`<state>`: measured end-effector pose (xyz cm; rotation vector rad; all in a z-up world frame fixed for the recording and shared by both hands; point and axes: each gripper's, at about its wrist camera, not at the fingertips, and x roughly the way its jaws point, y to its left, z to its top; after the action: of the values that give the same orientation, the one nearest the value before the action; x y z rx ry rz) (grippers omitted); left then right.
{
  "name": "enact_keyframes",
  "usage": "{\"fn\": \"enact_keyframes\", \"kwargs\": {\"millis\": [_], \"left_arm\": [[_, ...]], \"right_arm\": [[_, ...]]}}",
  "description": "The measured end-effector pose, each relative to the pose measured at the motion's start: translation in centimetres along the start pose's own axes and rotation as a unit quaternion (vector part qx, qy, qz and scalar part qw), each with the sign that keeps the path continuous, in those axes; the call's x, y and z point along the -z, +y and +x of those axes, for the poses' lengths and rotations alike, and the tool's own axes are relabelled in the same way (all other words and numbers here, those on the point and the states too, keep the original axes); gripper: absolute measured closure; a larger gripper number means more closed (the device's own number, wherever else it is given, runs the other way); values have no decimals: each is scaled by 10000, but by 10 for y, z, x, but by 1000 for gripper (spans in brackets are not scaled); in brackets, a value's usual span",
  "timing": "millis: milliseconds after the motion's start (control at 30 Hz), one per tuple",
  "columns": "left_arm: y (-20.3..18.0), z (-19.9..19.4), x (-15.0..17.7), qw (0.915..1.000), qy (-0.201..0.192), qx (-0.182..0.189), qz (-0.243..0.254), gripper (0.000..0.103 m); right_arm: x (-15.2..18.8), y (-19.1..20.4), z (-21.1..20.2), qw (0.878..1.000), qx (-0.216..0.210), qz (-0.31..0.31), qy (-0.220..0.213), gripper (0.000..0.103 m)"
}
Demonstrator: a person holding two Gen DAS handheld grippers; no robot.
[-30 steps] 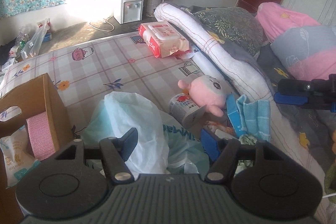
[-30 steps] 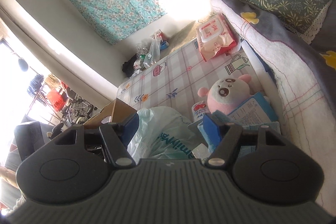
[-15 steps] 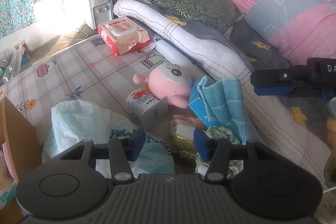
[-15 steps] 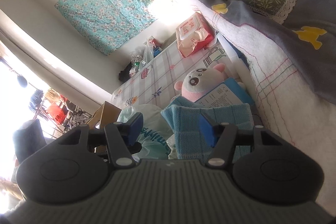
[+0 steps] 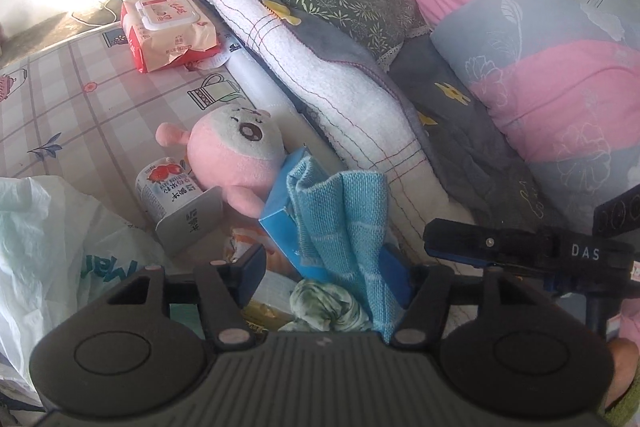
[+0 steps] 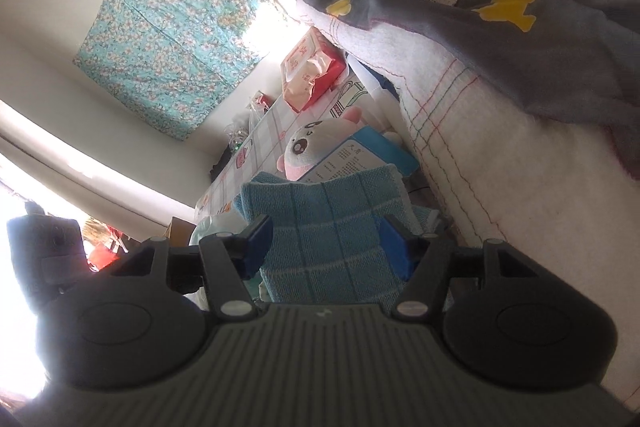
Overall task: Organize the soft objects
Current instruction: 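Move the right gripper back to the bed toward the blue bandage box, then grasp the blue bandage box with the right gripper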
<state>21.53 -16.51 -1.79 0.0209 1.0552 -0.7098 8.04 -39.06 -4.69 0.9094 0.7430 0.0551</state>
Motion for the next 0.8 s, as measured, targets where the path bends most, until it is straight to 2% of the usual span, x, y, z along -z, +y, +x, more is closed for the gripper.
{"fn": "enact_keyframes", "kwargs": {"millis": [133,333,467,533,600,800], "left_arm": [[-2,15,-9,9999,25,-121,-80,39],[11,10,-14,9993,-125,-50,-354,39],[28,9,-18,9963,-228,-509,-646,48],[33,15,-21,9955,-131,-714,-601,56],[38,25,-23,9951,3,-856,-496,58],[46,41,-31,9957,316,-570,-654,55]], "right_arm": [[-3,-9,1,9999,75,100,-110,43],[-25,-10,2,9995,-15,166,-252,43],[-47,-6,12,9996,-83,93,-256,43],[-57,-4,24,9998,-113,76,-160,43],[-64,-3,39,9999,-141,93,-13,43],[-69,3,88,9984,23,25,568,43]]}}
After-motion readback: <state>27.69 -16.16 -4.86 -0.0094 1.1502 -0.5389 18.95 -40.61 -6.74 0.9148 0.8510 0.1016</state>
